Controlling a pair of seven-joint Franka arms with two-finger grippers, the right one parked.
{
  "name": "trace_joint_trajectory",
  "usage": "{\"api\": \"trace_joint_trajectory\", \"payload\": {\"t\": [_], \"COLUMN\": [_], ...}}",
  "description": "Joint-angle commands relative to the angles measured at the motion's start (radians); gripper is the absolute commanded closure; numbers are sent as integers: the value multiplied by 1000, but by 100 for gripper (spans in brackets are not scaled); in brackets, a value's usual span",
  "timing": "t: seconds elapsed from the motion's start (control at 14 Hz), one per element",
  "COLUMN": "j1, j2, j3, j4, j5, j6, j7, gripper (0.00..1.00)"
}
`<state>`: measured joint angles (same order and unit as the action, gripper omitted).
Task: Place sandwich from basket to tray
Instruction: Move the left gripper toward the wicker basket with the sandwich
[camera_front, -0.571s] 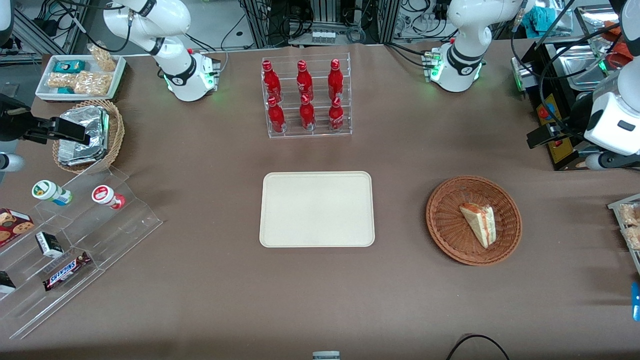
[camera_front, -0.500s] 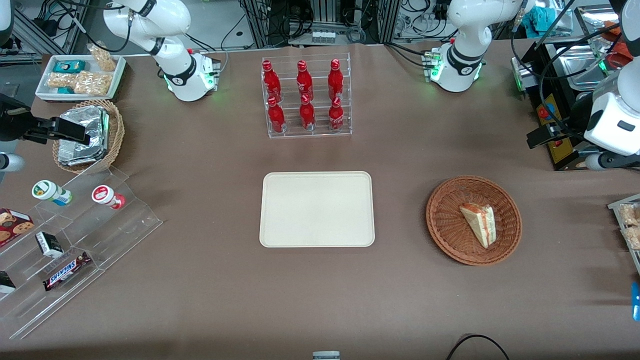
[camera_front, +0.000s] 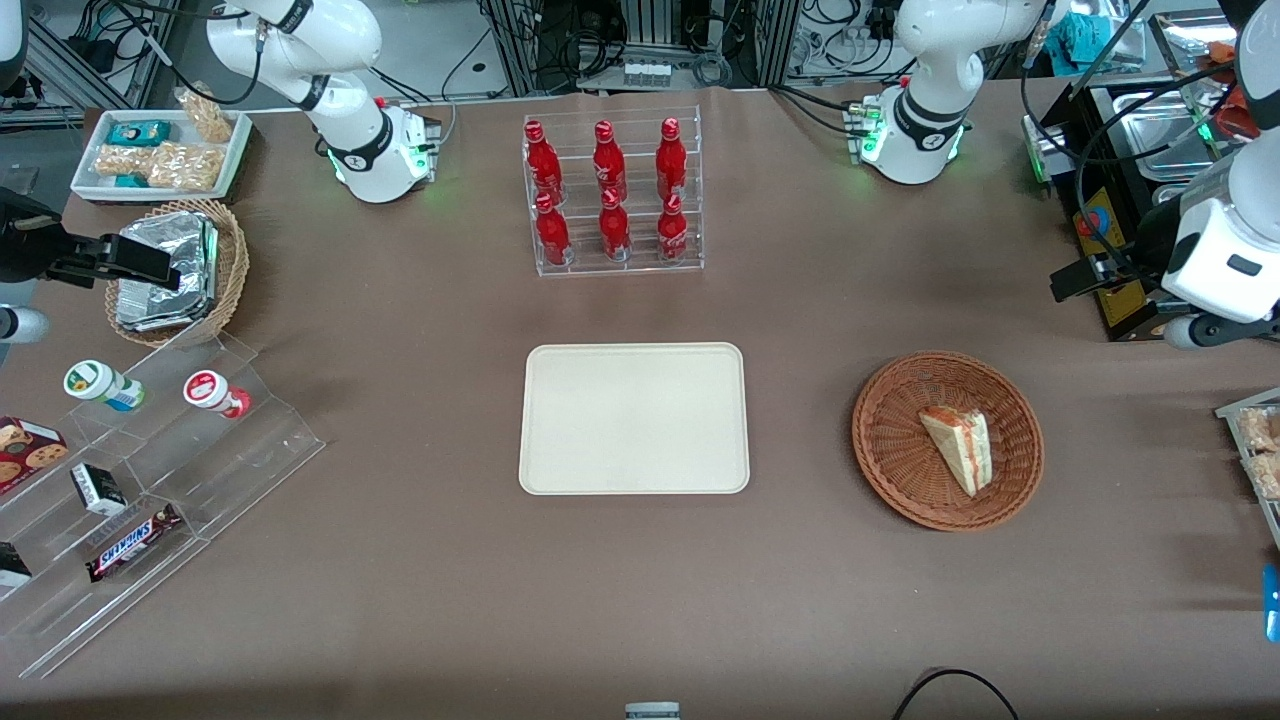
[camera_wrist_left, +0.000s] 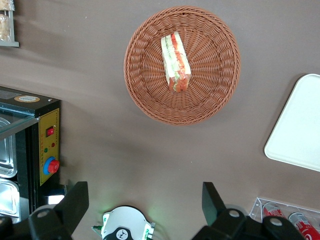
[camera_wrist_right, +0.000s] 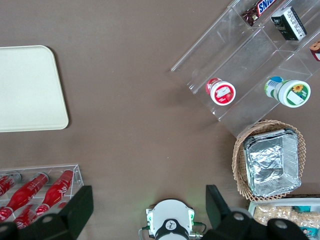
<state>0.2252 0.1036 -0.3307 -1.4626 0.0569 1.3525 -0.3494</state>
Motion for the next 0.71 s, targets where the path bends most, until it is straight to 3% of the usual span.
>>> {"api": "trace_joint_trajectory", "payload": {"t": [0.0, 0.29, 0.64], "j1": [-4, 6, 22], "j2": [18, 62, 76], "j3": [-2, 5, 27], "j4": [13, -63, -365], "j5": [15, 15, 11], "j6": [-26, 23, 438], "j7": [-3, -54, -56], "gripper": [0, 0, 0]}}
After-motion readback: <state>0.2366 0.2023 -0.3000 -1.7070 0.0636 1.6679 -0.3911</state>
